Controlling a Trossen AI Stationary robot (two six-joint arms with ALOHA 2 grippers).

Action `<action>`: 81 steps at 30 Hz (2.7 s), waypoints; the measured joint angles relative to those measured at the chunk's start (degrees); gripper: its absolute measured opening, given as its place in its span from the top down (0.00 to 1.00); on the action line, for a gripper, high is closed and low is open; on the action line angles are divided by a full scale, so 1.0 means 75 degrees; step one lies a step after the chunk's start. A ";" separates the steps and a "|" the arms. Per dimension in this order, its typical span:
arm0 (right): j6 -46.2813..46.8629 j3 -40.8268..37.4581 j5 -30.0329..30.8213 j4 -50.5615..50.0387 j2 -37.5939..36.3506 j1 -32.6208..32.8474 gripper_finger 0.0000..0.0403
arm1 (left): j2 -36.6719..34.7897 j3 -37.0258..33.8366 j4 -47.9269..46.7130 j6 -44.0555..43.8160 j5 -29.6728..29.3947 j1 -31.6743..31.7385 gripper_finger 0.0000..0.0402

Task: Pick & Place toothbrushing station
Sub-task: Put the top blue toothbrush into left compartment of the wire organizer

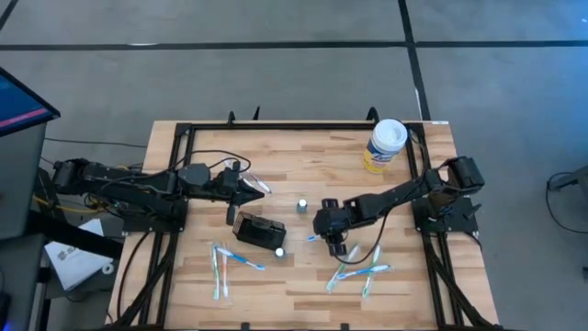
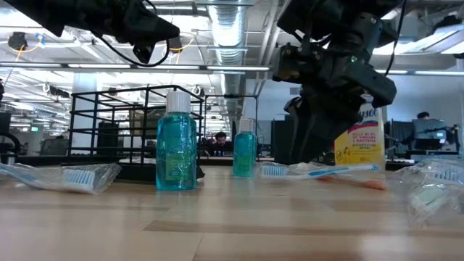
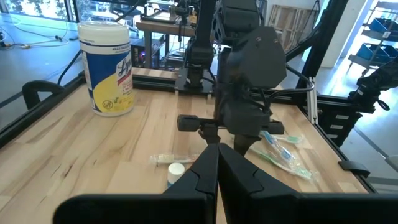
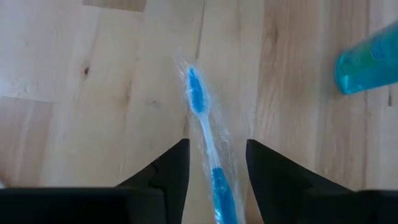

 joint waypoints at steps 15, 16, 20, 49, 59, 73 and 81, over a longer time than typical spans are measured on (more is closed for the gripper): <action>-0.0210 0.0035 -0.0026 0.0632 0.0477 0.0006 0.64 | 0.0001 0.0000 -0.0001 0.0000 -0.0002 -0.0002 1.00; -0.0264 0.0014 -0.0026 0.0561 0.0493 0.0007 0.64 | 0.0000 0.0000 -0.0001 0.0000 -0.0001 -0.0002 1.00; -0.0323 0.0003 0.0009 0.0574 0.0490 0.0012 0.67 | 0.0003 0.0000 -0.0003 -0.0003 -0.0003 -0.0003 1.00; -0.1007 0.0737 0.0291 0.0027 -0.0159 0.0057 1.00 | 0.0000 0.0003 0.0006 -0.0001 -0.0006 -0.0003 1.00; -0.1592 0.0740 0.0643 0.1406 -0.1134 0.0115 1.00 | 0.0003 0.0003 0.0058 0.0006 -0.0006 0.0000 1.00; -0.2008 0.0737 0.0524 0.3901 -0.1422 -0.0405 1.00 | 0.0003 0.0003 0.0286 0.0292 -0.0003 -0.0002 1.00; -0.2186 0.0737 -0.0102 0.5737 -0.1419 -0.0743 1.00 | 0.0003 0.0003 0.0597 0.0933 0.0131 -0.0003 0.94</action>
